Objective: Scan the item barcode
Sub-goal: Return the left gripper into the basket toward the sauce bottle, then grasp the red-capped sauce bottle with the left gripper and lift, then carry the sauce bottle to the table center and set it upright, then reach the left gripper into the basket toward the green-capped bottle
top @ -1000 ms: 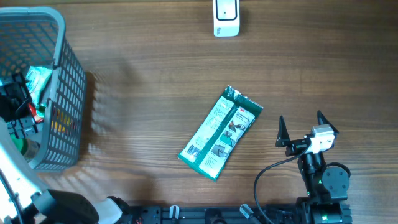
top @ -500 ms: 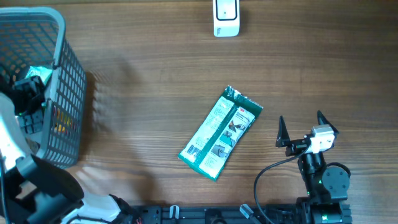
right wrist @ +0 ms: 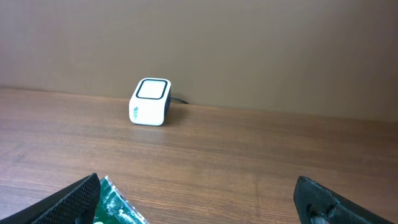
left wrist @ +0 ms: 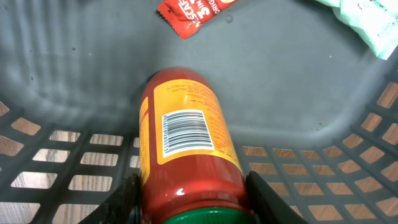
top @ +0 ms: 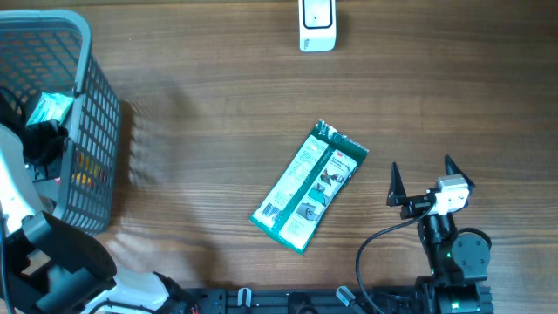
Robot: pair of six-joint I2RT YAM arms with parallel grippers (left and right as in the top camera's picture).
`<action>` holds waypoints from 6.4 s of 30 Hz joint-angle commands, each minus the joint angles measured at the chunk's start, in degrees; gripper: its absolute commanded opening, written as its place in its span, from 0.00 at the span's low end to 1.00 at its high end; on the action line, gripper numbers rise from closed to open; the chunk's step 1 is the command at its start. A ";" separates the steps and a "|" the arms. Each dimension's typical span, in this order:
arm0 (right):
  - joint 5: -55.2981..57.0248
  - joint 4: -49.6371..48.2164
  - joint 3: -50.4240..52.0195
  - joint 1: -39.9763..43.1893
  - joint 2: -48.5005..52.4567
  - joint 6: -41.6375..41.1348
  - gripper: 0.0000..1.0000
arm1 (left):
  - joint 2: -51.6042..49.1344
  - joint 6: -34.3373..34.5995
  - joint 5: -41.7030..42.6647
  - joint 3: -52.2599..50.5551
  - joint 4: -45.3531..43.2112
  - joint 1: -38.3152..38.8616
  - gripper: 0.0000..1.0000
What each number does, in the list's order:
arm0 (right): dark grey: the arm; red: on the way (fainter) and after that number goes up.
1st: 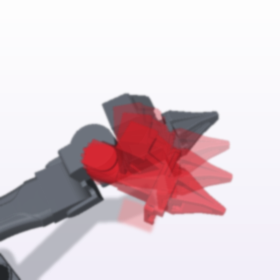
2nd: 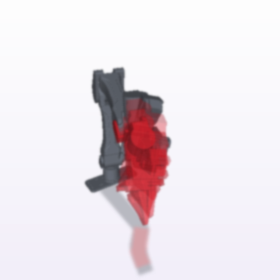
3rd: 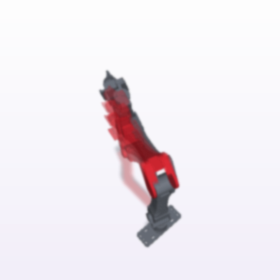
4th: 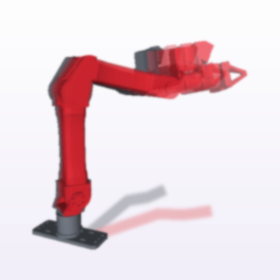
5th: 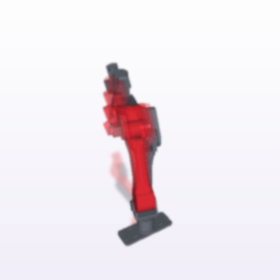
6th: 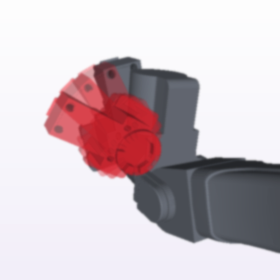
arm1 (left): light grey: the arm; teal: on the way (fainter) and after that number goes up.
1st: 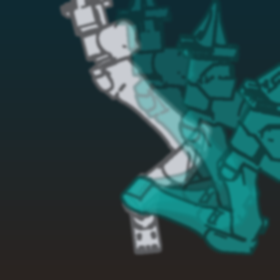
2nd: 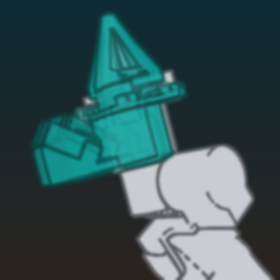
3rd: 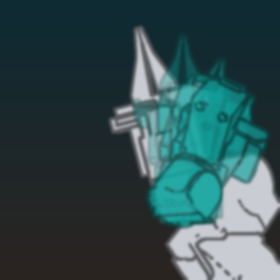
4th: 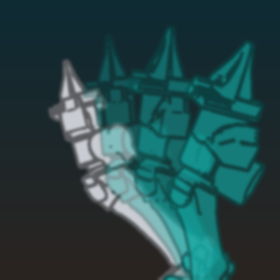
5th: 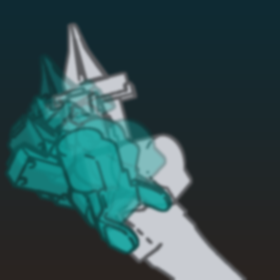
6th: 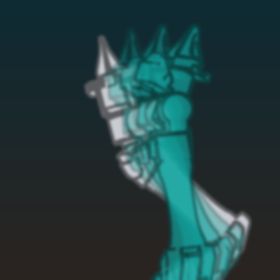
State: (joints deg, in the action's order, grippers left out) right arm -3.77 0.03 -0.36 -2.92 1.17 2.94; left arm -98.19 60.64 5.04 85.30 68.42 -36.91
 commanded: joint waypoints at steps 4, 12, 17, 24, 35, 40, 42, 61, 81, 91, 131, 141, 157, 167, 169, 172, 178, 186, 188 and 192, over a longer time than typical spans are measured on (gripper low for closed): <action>0.83 -0.09 0.04 -0.28 0.00 0.48 1.00 | 3.26 -1.97 4.37 1.86 -1.31 0.00 0.33; 0.83 -0.09 0.04 -0.28 0.00 0.52 1.00 | 11.23 -1.95 4.55 8.96 -1.62 0.00 0.33; 0.83 -0.09 0.04 -0.28 0.02 0.50 1.00 | 18.21 -1.97 6.69 13.86 -1.97 0.02 0.34; 0.85 -0.09 0.04 -0.28 0.02 0.52 1.00 | 29.27 -1.95 17.05 14.60 -4.11 0.70 0.36; 0.83 -0.09 0.04 -0.28 0.02 0.50 1.00 | 33.05 -1.99 17.84 14.32 -2.56 23.30 0.38; 0.83 -0.09 0.04 -0.28 0.02 0.50 1.00 | 28.76 -1.92 2.32 14.25 2.75 38.93 0.41; 0.83 -0.09 0.04 -0.28 0.02 0.50 1.00 | 26.43 -1.70 -2.99 14.23 4.83 44.44 0.43; 0.83 -0.09 0.04 -0.28 0.02 0.50 1.00 | -3.54 -4.02 -11.78 13.92 -1.20 62.60 0.71; 0.83 -0.09 0.04 -0.28 0.02 0.50 1.00 | -25.20 -8.24 -9.99 13.92 -5.33 63.76 0.77; 0.83 -0.09 0.04 -0.28 0.02 0.50 1.00 | -27.69 -11.78 -2.19 13.90 -3.89 63.80 0.78; 0.83 -0.09 0.04 -0.28 0.02 0.52 1.00 | -28.13 -23.63 0.24 8.39 -7.61 78.42 0.42; 0.83 -0.09 0.04 -0.28 0.02 0.50 1.00 | -27.54 -24.44 -4.83 12.33 -2.97 78.27 1.00; 0.83 -0.09 0.04 -0.28 0.02 0.52 1.00 | -17.42 -27.93 -12.66 44.19 10.49 72.98 1.00; 0.83 -0.09 0.04 -0.28 0.02 0.50 1.00 | -6.91 -30.32 -12.66 47.50 10.43 58.73 1.00; 0.83 -0.09 0.04 -0.28 0.02 0.50 1.00 | -4.59 -30.47 -12.66 47.50 9.94 55.49 1.00; 0.83 -0.09 0.04 -0.28 0.02 0.48 1.00 | -0.79 -31.93 -12.72 47.50 8.02 50.47 1.00; 0.83 -0.09 0.04 -0.28 0.02 0.50 1.00 | 4.37 -27.69 -25.49 47.50 5.11 37.44 1.00; 0.83 -0.09 0.04 -0.28 0.02 0.52 1.00 | 0.37 -17.81 -18.49 47.34 12.61 16.04 1.00; 0.83 -0.09 0.04 -0.28 0.02 0.50 1.00 | -1.95 -14.34 -14.43 47.25 16.72 11.98 1.00; 0.83 -0.09 0.04 -0.28 0.02 0.52 1.00 | -6.12 -11.74 -12.55 45.83 22.49 6.84 1.00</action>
State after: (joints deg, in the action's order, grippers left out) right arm -3.77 0.05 -0.36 -2.92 1.19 2.94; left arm -100.53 43.29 -11.81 132.35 88.23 -26.37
